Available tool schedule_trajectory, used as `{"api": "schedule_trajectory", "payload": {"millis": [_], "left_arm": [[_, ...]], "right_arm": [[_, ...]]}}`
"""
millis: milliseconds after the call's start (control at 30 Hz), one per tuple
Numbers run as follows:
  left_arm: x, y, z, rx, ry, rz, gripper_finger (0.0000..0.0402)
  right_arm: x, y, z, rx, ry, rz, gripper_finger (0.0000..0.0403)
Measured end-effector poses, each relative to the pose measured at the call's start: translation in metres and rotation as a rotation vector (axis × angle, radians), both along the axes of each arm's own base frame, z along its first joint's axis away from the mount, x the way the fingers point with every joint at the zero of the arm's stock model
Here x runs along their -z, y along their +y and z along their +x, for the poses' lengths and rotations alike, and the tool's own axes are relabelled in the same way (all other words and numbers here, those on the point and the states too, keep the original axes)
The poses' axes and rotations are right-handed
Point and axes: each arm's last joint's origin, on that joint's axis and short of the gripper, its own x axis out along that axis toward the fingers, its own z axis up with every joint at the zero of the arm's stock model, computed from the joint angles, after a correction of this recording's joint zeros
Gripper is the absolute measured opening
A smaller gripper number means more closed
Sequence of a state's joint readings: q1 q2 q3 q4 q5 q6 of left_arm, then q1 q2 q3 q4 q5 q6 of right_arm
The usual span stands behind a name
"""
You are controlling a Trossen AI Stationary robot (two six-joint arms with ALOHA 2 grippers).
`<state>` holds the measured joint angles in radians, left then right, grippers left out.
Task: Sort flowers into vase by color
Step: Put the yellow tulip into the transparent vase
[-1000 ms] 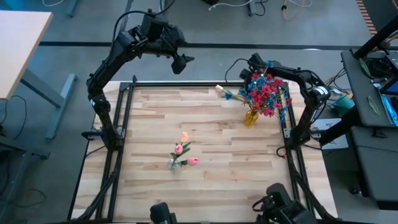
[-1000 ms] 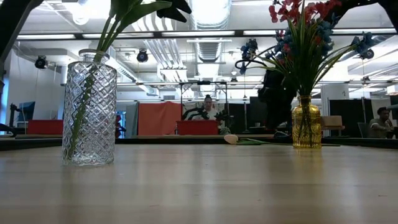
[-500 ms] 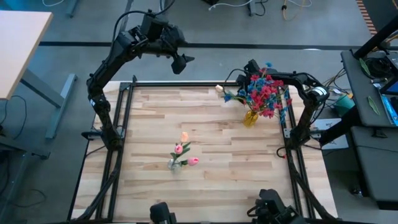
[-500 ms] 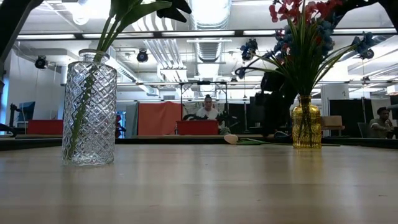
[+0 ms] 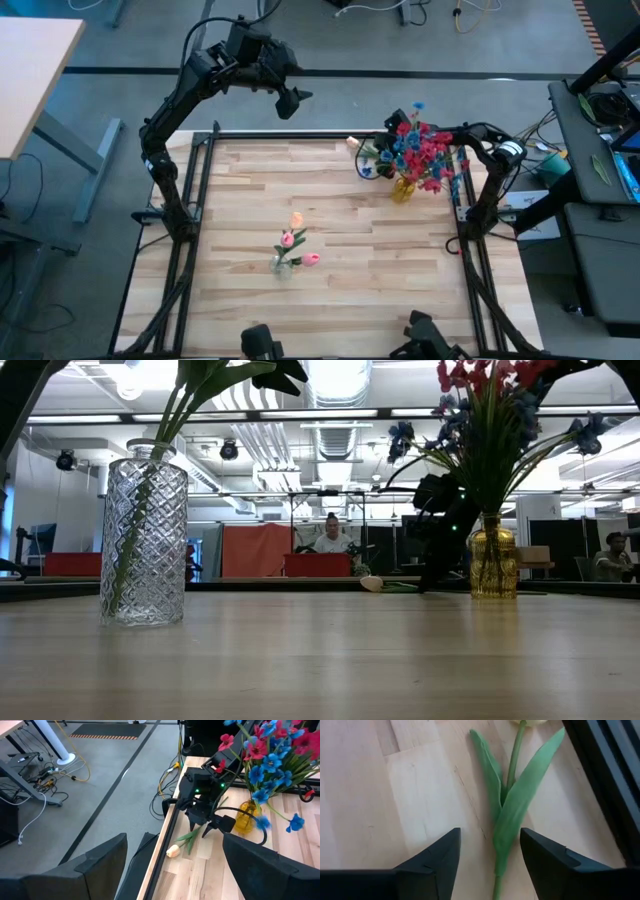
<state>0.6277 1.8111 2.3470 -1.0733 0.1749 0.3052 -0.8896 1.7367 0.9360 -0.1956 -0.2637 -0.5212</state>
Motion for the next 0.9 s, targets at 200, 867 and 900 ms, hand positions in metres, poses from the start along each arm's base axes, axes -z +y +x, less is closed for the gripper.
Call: {"api": "schedule_trajectory", "payload": {"millis": [200,867,900], "left_arm": [[0.0,0.0,0.0,0.0,-0.001,0.0,0.031],[0.0,0.0,0.0,0.0,-0.002,0.001,0.031],[0.0,0.0,0.0,0.0,-0.002,0.001,0.031]], "right_arm": [[0.0,0.001,0.002,0.006,0.011,-0.015,0.0144],[-0.035,-0.015,0.01,0.049,0.027,-0.185,0.0016],[-0.043,-0.018,0.01,0.056,0.018,-0.207,0.0016]]}}
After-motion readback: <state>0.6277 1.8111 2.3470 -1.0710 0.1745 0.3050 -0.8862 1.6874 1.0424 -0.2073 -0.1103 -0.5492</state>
